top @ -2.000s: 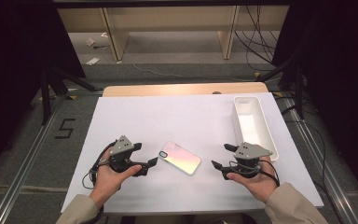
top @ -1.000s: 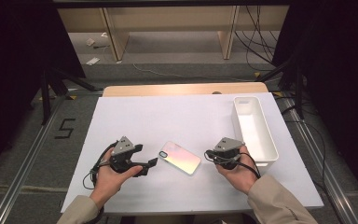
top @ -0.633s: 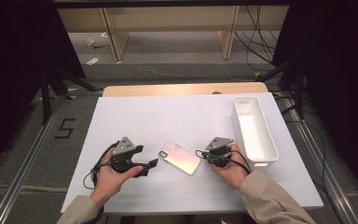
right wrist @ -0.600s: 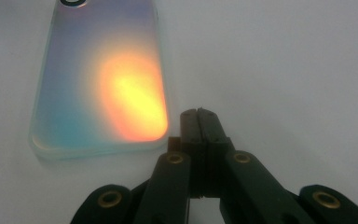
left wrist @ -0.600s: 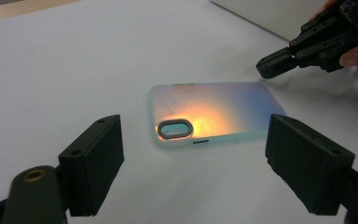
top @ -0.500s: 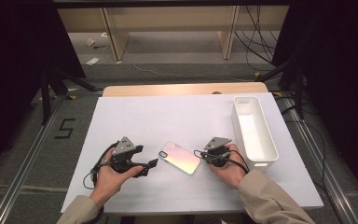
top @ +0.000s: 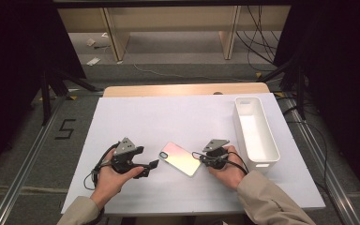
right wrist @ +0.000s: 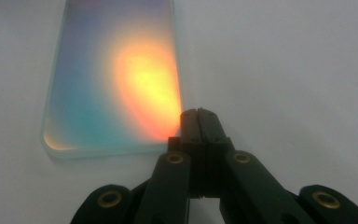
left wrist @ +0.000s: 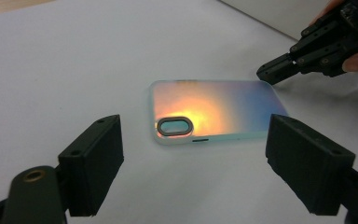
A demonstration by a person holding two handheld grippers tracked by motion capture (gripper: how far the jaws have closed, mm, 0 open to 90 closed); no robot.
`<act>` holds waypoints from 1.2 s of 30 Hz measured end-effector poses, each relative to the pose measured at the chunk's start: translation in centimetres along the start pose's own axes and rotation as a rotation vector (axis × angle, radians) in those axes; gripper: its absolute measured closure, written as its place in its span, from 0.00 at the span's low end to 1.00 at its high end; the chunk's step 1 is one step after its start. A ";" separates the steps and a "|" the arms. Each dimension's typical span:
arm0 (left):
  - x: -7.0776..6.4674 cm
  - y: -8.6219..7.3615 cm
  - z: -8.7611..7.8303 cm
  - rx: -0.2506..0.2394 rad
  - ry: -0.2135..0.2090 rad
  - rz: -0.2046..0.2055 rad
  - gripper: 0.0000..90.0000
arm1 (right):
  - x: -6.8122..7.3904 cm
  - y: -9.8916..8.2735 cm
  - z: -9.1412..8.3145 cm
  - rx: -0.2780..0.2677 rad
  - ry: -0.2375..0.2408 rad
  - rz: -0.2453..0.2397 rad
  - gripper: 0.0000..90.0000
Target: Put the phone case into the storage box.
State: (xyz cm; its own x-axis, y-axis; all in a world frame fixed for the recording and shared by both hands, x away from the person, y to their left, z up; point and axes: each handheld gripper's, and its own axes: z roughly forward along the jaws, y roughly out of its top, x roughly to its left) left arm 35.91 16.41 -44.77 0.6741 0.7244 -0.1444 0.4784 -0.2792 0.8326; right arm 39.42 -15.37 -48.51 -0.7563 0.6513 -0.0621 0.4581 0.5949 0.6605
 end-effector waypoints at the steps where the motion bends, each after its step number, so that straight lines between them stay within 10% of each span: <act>1: 0.0 0.0 0.0 0.001 0.000 0.000 0.21 | 0.3 0.0 0.0 0.004 0.006 0.008 1.00; 18: 0.3 -0.2 0.0 0.022 0.017 -0.018 0.21 | 5.4 1.0 0.2 0.031 0.143 0.065 1.00; 36: 0.7 -0.2 -0.2 0.042 0.046 -0.038 0.20 | 10.7 3.0 2.8 -0.038 0.274 -0.037 1.00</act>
State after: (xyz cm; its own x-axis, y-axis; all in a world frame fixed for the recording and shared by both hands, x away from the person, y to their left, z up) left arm 36.13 17.15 -44.95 0.6291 0.7628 -0.1500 0.5271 -0.2768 0.8035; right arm 33.98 -5.32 -49.26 -0.8727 0.4747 0.1143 0.4137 0.5945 0.6895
